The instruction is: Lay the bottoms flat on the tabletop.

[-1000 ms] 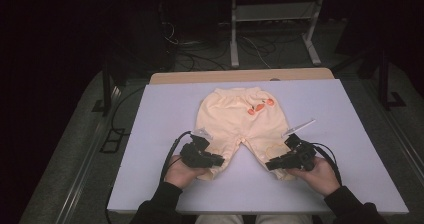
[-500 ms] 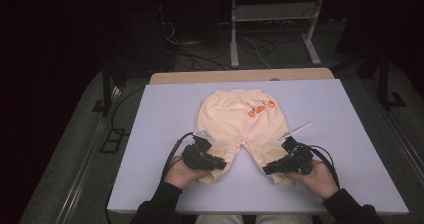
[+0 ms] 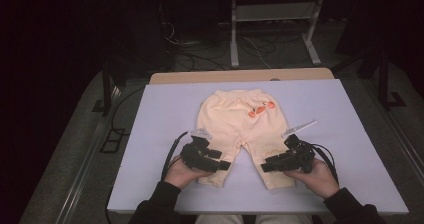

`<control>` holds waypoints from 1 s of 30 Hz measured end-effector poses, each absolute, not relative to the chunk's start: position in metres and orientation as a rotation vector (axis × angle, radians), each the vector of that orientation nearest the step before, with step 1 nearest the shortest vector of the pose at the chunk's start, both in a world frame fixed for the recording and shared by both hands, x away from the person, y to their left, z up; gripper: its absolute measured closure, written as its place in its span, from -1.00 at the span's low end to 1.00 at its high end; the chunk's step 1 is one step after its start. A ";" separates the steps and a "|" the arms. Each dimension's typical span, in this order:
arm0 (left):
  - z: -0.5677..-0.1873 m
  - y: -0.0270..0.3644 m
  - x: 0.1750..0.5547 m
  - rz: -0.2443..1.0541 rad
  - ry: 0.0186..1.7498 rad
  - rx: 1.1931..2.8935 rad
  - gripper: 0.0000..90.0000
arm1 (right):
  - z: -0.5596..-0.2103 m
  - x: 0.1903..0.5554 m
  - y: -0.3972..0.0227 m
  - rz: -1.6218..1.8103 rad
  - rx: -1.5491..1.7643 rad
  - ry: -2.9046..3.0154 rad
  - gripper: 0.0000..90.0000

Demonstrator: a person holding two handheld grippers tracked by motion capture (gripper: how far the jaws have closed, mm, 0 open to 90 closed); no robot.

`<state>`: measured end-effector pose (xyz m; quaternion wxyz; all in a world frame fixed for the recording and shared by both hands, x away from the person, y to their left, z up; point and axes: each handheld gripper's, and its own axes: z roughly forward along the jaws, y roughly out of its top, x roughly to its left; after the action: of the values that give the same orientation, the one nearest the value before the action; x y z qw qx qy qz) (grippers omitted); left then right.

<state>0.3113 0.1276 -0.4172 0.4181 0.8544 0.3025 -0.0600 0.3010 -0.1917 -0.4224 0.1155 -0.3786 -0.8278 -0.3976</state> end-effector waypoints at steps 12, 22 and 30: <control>-0.414 0.131 0.308 -0.030 0.732 2.096 -0.84 | -0.407 0.296 -0.200 -1.366 -1.196 -2.569 -1.00; -0.408 0.143 0.311 0.090 0.759 2.043 -1.00 | -0.398 0.291 -0.222 -1.431 -1.236 -2.607 -1.00; -0.405 0.158 0.307 0.137 0.761 2.037 -1.00 | -0.395 0.285 -0.242 -1.473 -1.300 -2.593 -1.00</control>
<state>0.3066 0.1584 -0.4045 0.4629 0.8288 0.3094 0.0557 0.2850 -0.2416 -0.3946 -0.0556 -0.3990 -0.7958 -0.4521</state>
